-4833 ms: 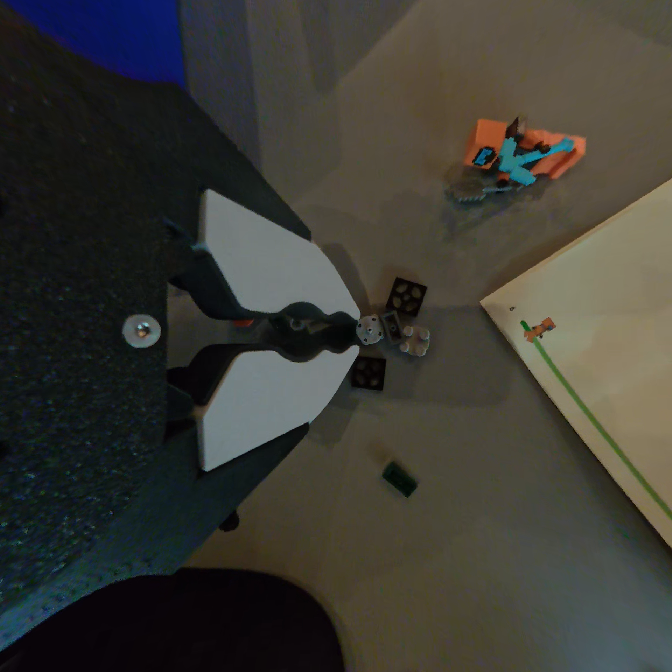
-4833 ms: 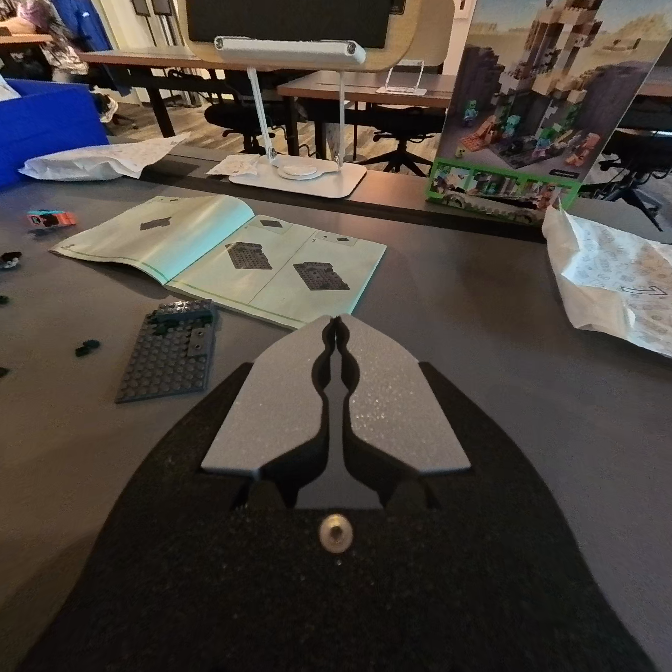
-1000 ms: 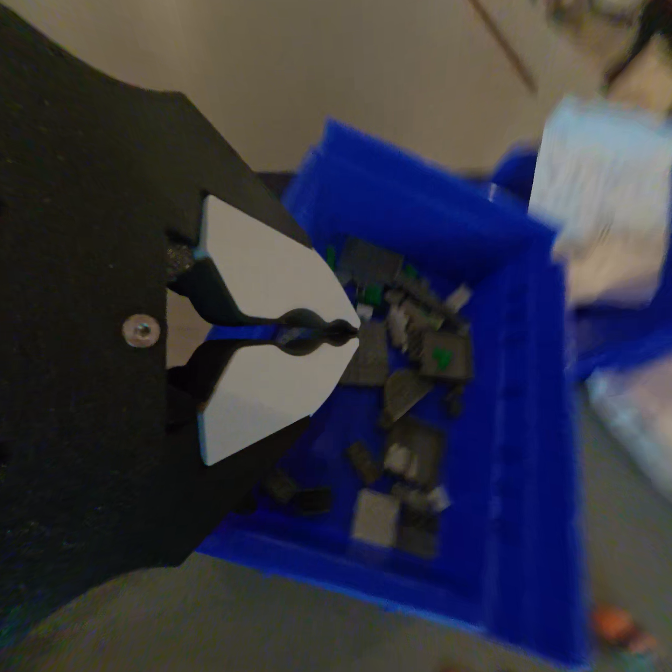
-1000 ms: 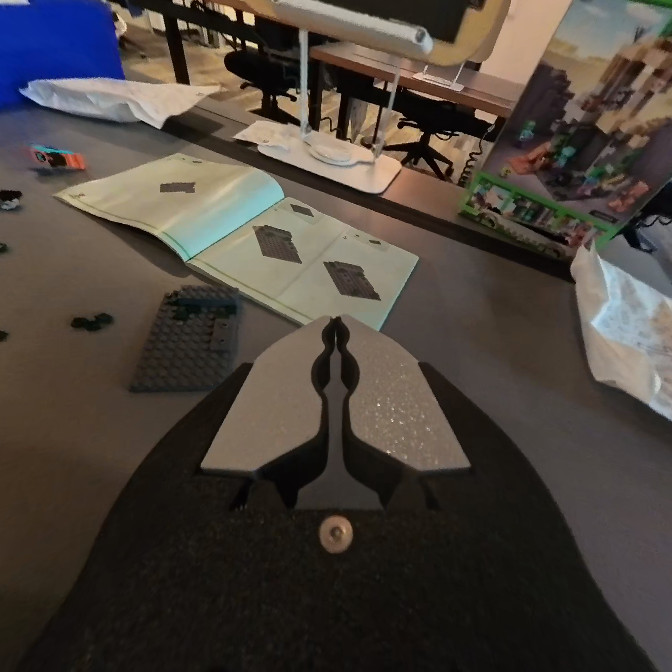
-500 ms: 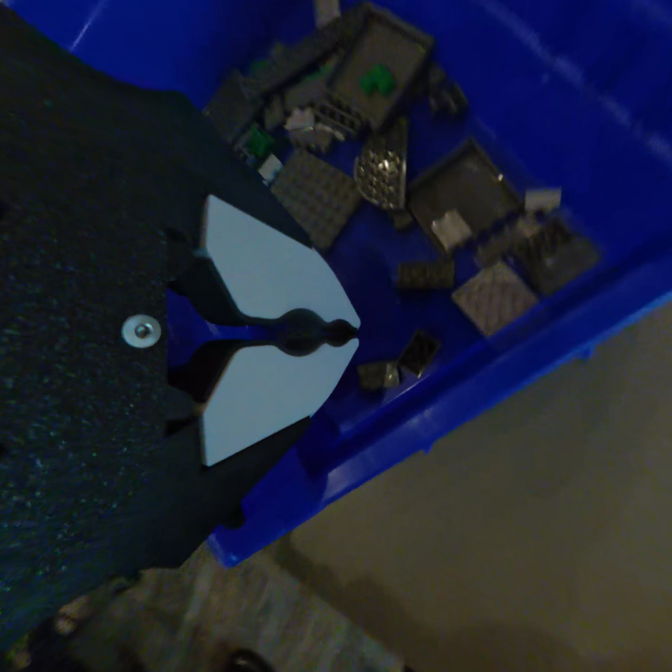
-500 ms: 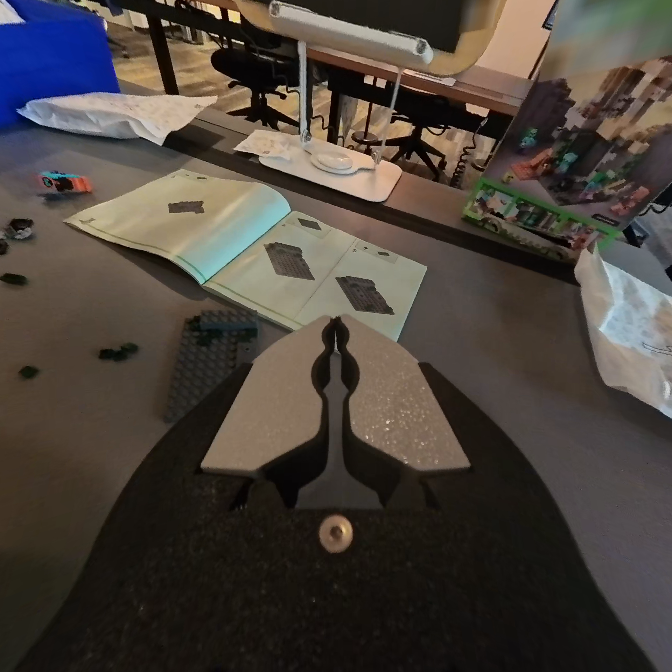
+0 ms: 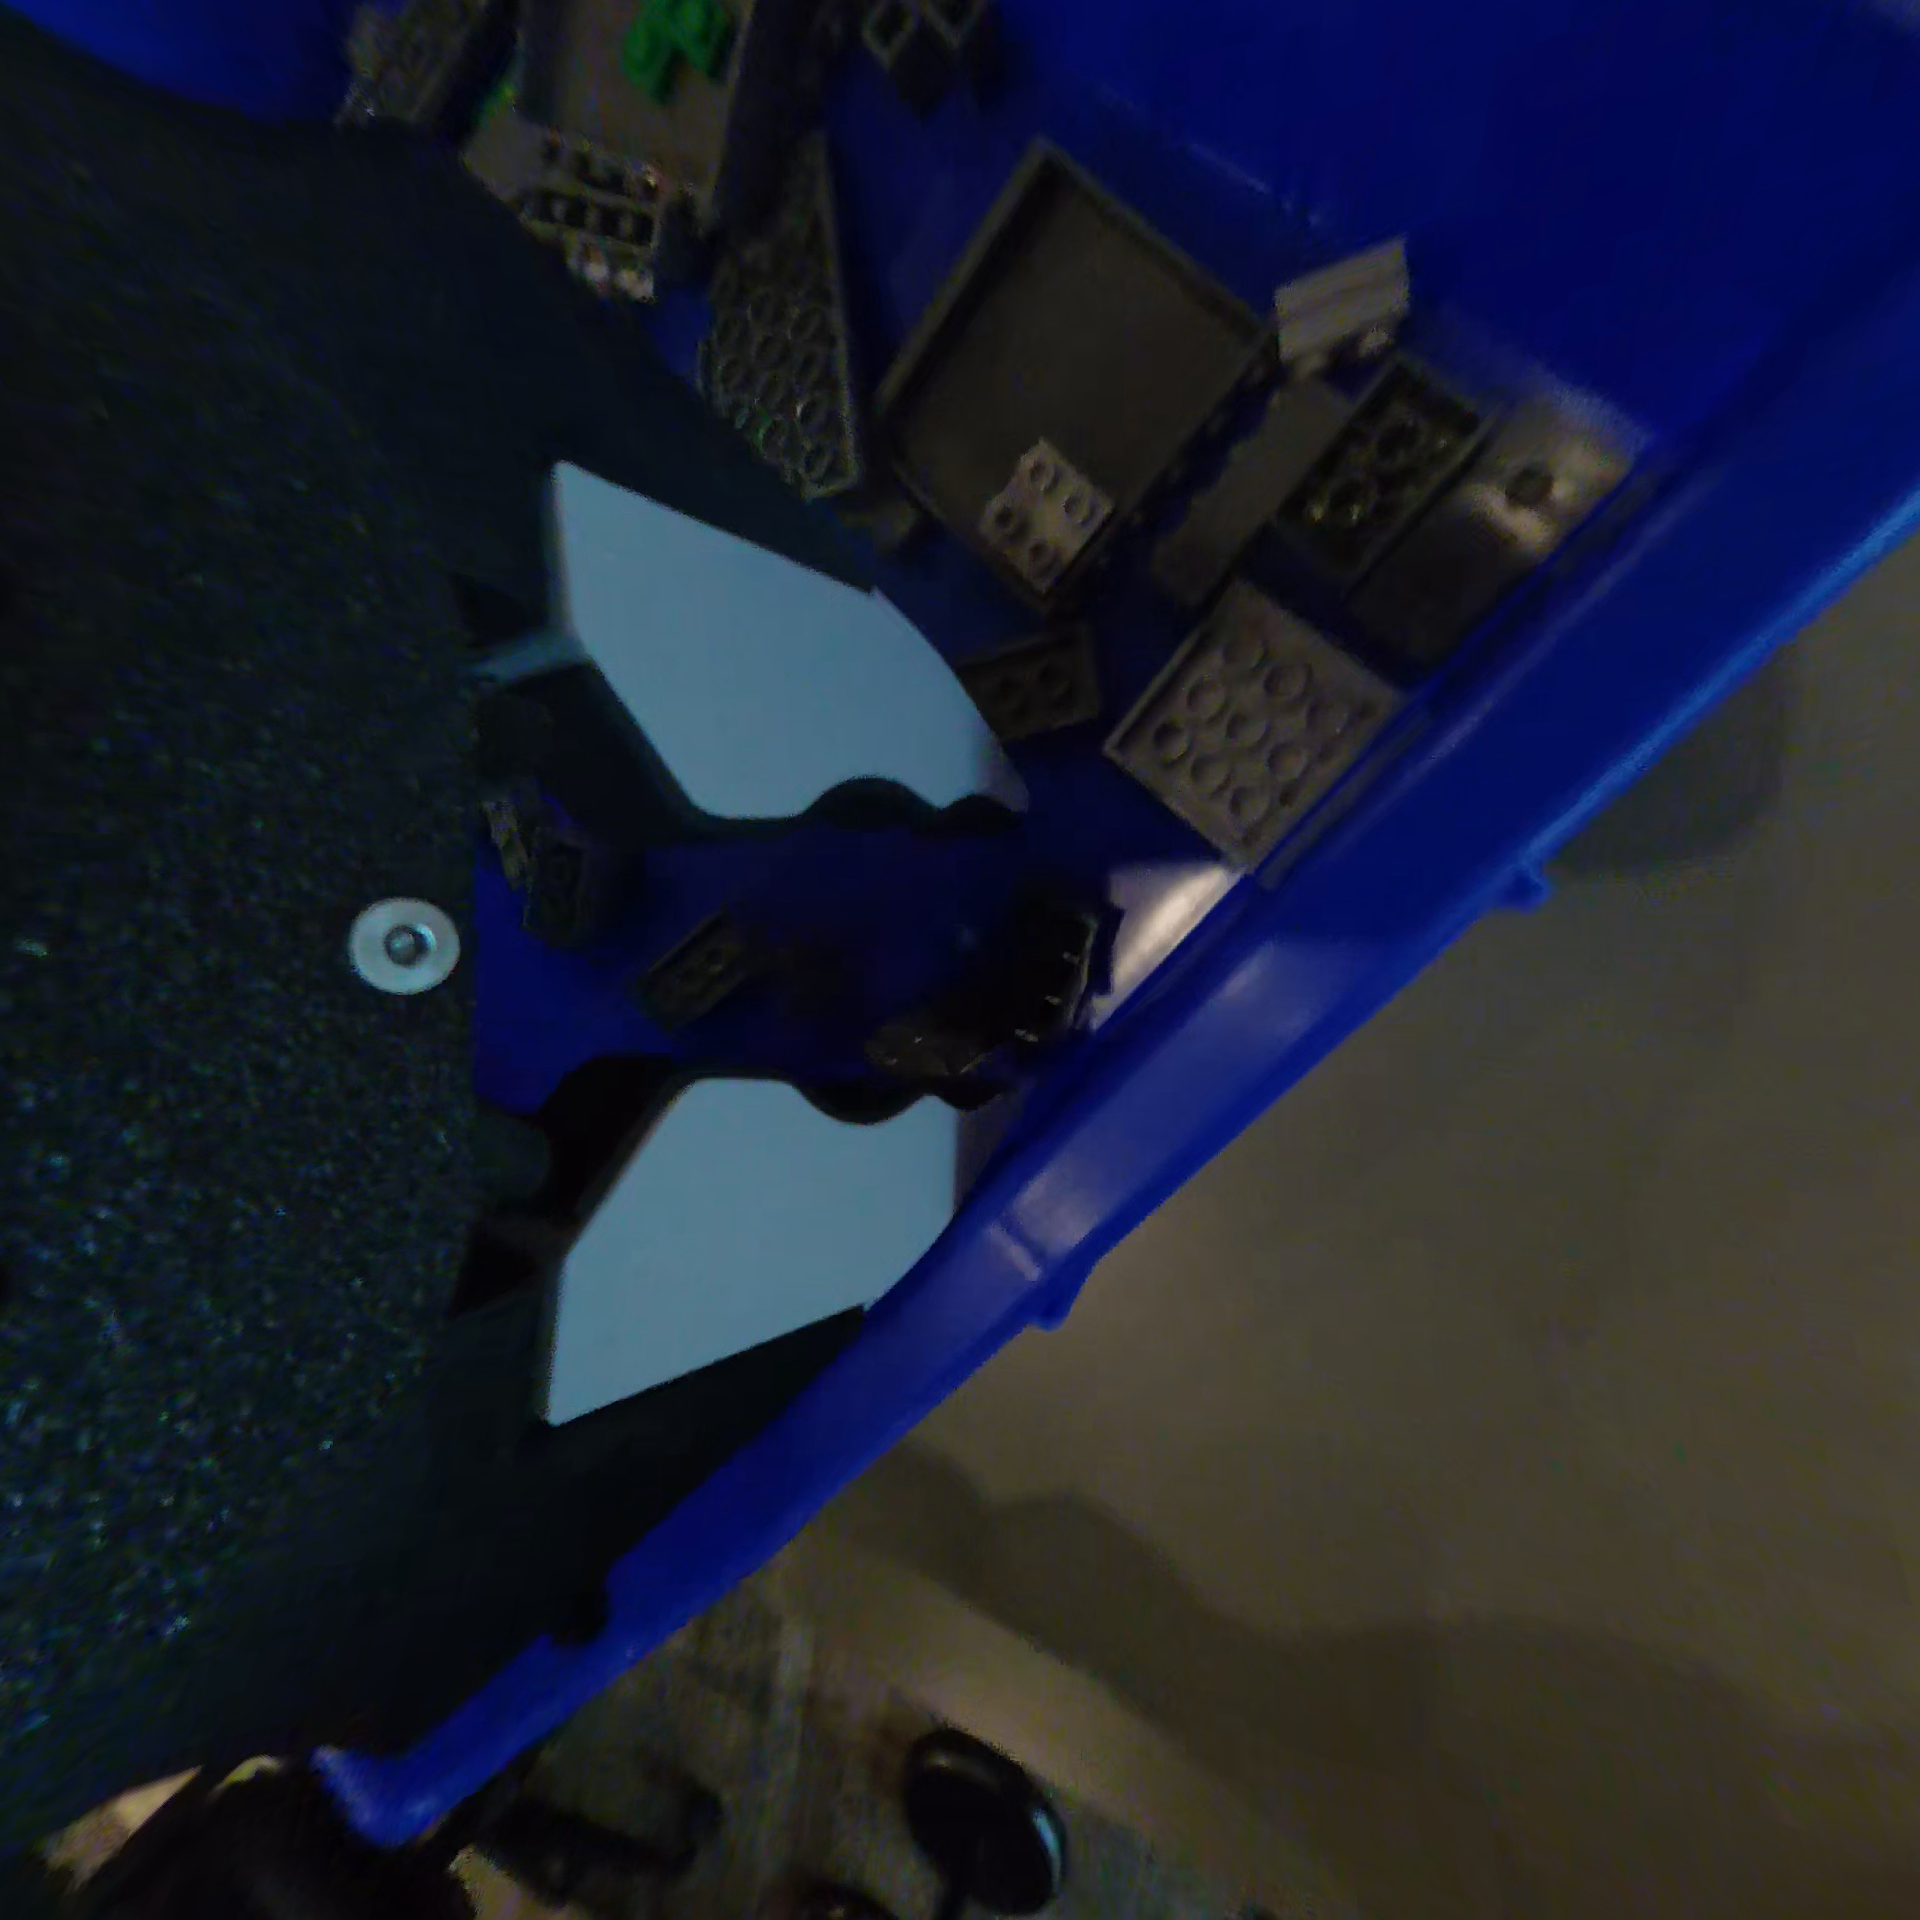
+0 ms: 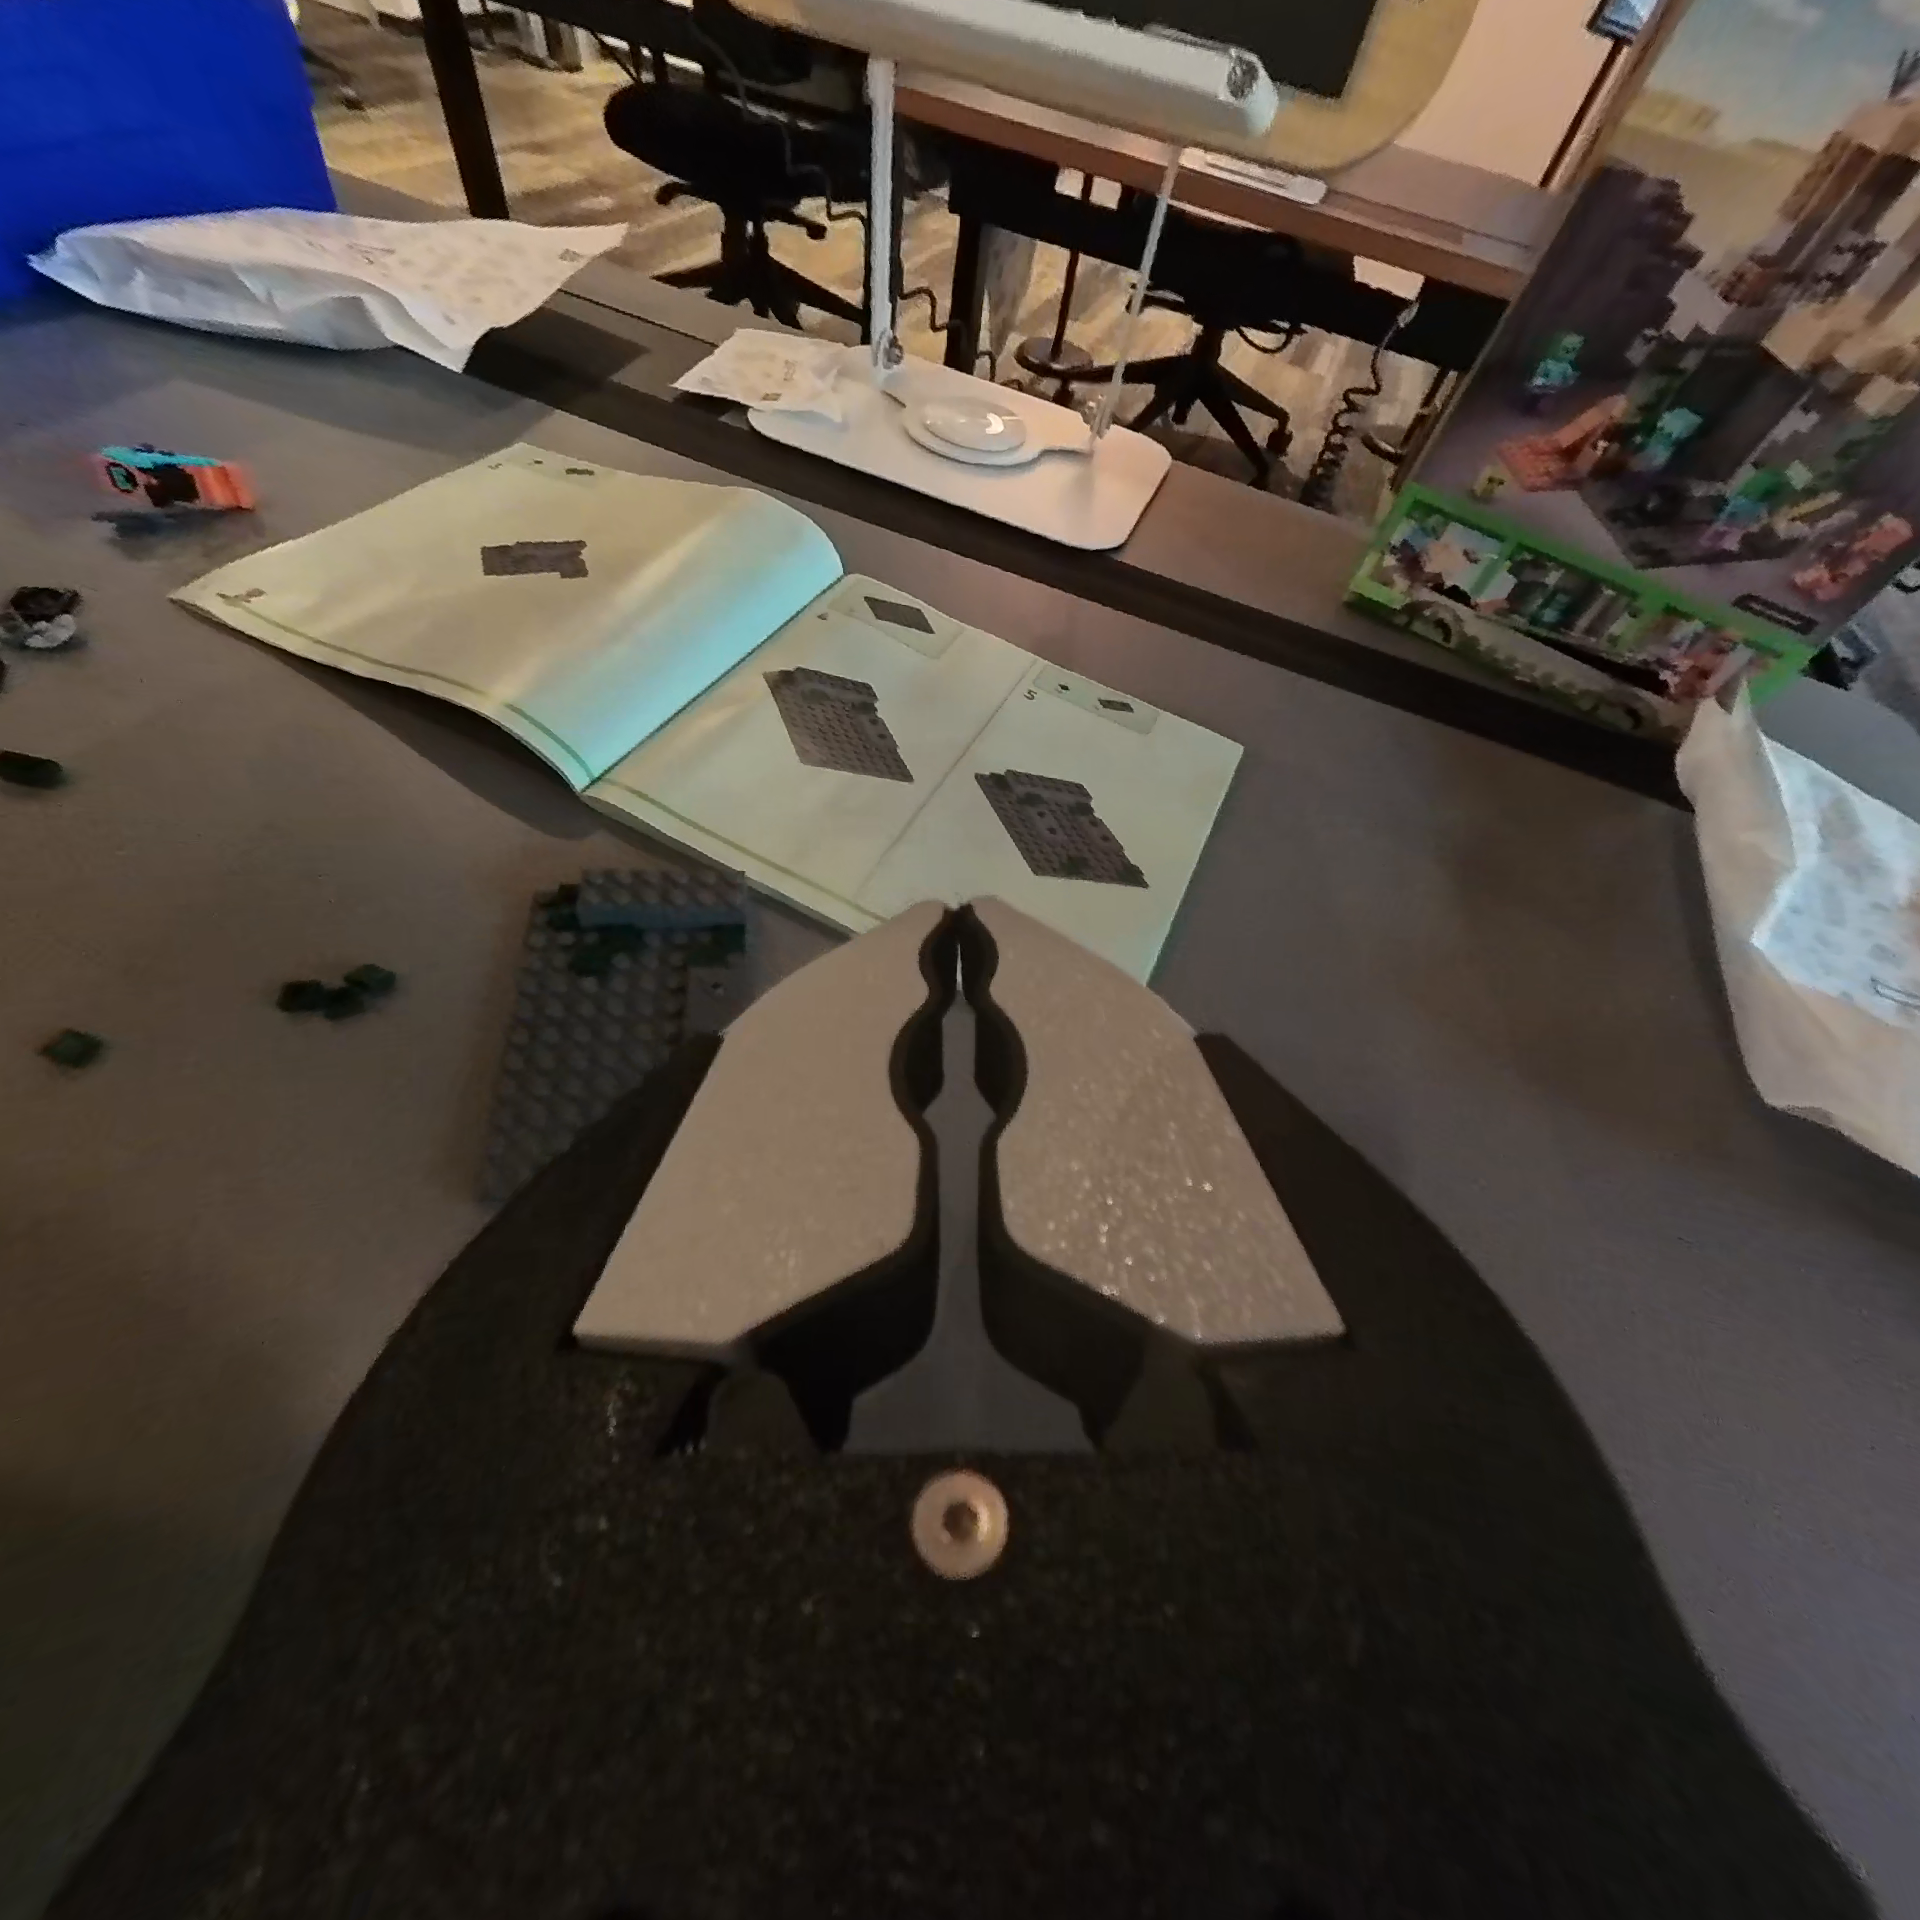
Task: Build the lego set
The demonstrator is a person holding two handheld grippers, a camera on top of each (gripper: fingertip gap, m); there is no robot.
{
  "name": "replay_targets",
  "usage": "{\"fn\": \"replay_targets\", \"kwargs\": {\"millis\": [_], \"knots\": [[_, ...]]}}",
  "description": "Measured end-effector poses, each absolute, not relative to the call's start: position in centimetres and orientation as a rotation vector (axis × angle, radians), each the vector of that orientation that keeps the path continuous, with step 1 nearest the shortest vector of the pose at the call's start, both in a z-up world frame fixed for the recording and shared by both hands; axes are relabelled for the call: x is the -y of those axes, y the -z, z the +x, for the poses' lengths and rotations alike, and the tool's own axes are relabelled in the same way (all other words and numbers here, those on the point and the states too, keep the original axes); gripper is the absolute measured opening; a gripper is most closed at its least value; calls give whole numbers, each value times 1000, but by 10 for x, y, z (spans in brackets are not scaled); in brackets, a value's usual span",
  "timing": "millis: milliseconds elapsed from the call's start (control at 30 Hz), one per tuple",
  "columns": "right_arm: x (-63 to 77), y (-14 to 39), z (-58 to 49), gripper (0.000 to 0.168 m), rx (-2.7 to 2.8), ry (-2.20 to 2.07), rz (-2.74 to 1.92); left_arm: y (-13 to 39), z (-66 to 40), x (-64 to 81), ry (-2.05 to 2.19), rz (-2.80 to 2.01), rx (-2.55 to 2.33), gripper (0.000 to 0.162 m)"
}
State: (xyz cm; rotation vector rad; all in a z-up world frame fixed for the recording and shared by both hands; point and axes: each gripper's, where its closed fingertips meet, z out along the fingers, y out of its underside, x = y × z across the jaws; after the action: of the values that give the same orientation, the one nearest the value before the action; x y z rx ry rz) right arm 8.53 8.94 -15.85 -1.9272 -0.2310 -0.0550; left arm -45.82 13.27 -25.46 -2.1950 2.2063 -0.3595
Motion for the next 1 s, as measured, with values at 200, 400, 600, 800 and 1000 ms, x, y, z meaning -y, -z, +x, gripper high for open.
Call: {"fn": "replay_targets", "kwargs": {"millis": [200,400,600,800,1000], "knots": [[-92,163,84,0,237,58,-1937,258,-460,-151,191,-2130,-2135,8],[-95,166,82,0,254,62,-1945,251,-487,-190,-28,-2149,-1962,1],[-95,166,84,0,250,65,-1947,232,-463,-166,246,-2085,-1990,25],[-98,170,78,0,271,50,-1952,245,-440,-150,299,-1971,-2132,36],[-99,171,78,0,274,50,-1957,257,-432,-150,344,-1954,-2197,24]]}}
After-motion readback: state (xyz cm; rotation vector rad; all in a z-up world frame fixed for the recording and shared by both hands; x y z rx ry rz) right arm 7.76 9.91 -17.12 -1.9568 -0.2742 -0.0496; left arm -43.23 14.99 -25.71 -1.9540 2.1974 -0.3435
